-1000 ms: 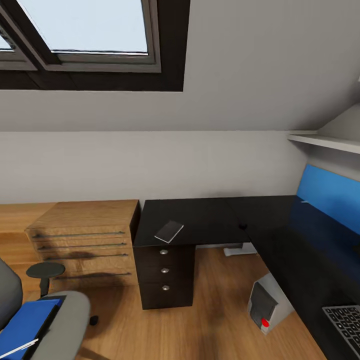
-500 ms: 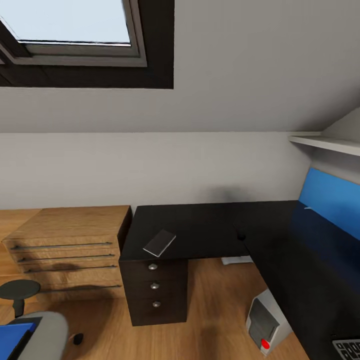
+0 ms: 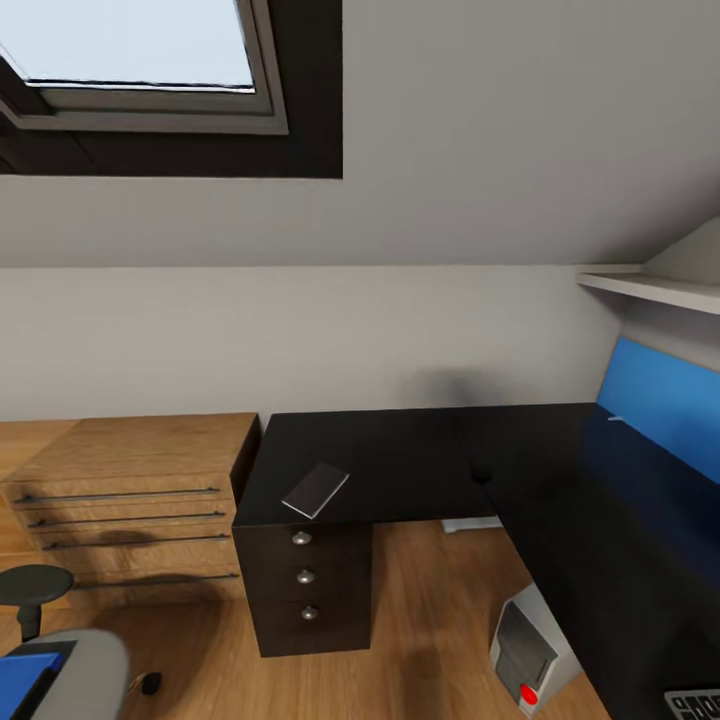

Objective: In the bedroom, organize the workspace by keeping the computer under the desk, ensuring the monitor is on the desk, placing the keyboard on the desk next to the monitor, placing the mouse on the desk next to the keyboard, moving the folder from the swivel chair onto the desk next to the mouse, stacking the notebook on top of the folder with the pen on top of the notebook, and positioning the swivel chair next to the desk.

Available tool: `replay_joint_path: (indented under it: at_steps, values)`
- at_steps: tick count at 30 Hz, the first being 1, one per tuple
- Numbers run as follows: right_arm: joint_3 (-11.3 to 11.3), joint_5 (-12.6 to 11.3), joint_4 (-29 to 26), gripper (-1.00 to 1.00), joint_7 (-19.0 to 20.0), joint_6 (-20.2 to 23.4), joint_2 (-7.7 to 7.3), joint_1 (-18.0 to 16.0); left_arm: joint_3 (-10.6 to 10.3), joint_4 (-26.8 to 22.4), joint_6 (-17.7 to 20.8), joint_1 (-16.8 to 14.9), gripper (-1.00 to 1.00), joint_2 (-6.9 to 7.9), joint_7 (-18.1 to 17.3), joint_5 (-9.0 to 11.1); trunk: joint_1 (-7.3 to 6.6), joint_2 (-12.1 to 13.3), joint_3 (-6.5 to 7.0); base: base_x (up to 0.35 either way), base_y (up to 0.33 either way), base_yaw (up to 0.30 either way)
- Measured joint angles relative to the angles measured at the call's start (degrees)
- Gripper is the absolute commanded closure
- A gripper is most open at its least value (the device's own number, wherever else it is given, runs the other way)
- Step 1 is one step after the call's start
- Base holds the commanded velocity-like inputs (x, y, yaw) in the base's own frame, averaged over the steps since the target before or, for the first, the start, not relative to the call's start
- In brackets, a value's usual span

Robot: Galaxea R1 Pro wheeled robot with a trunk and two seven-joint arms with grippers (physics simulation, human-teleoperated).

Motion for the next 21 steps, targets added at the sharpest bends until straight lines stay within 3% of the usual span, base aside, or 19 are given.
replay_joint_path:
  at_steps: [21]
  values:
    - [0.0, 0.0, 0.0, -1.0, 0.0, 0.0, -0.08, 0.0, 0.0, 0.0, 0.0, 0.0, -1.0, -0.01, 0.0, 0.0, -4.62, 8.4, 3.78, 0.0, 0.0, 0.0]
